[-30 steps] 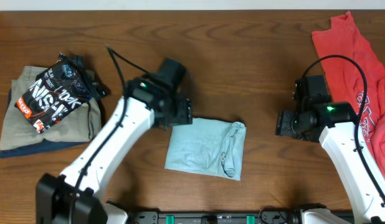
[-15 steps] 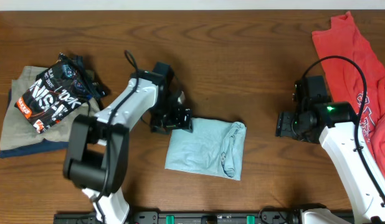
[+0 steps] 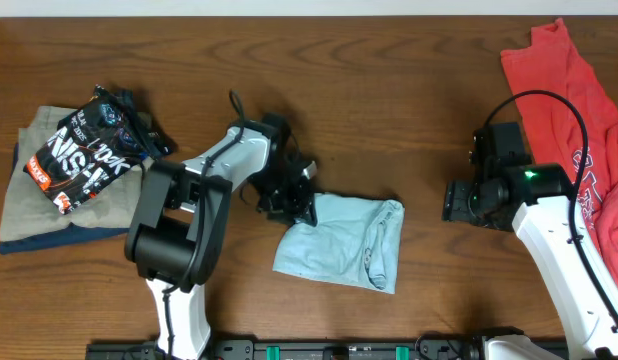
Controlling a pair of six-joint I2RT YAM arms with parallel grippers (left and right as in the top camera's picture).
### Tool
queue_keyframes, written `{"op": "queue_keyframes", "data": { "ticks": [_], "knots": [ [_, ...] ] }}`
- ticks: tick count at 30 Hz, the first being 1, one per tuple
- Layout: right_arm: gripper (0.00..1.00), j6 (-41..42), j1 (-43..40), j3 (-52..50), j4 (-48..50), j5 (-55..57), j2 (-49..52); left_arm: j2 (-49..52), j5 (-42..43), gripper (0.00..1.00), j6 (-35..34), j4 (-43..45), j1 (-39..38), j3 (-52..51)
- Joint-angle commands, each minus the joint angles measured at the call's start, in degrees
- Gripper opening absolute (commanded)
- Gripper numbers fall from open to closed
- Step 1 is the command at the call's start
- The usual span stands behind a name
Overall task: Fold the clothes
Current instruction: 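Grasp the folded shirt with the left gripper and lift it, then carry the folded shirt left and place it on the clothes stack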
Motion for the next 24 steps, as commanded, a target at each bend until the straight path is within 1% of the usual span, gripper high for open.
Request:
{"op": "queue_keyframes", "data": {
  "ticks": [1,4,9,13,16,20,22,24],
  "knots": [
    [0.72,-1.1,-0.9,0.5,0.0,0.4,0.3,1.0,-4.0,0.06,0.9,-0.2,0.4,-0.3],
    [0.72,-1.1,-0.9,0.5,0.0,0.4,0.3,0.8,-8.9,0.06,-1.0,-0.8,1.1,0.2],
    [0.72,-1.1,-0.9,0.5,0.0,0.5,0.3,-2.2,-26.2,0.06,-7.6,-4.0,3.3,3.3],
    [0.72,-1.1,-0.9,0.5,0.0,0.6,0.3,-8.1,-38.8,0.06,-12.8,-6.3,6.8,6.6],
    [0.72,-1.1,-0.9,0.5,0.0,0.6,0.3,-12.9,-44.5,0.06,-13.4,-6.6,9.9,8.1],
    [0.72,-1.1,-0.9,0.5,0.0,0.6,0.3,-19.8,-54.5,0.06,-13.4,-4.7,16.2,9.0],
    [0.72,-1.1,-0.9,0.5,0.0,0.6,0.3,-22.1,-57.7,0.06,-13.4,-3.1,19.9,9.0],
    [0.72,-1.1,-0.9,0.5,0.0,0.6,0.3,-23.7,-59.1,0.06,-13.4,-1.3,24.6,9.0]
  ]
}}
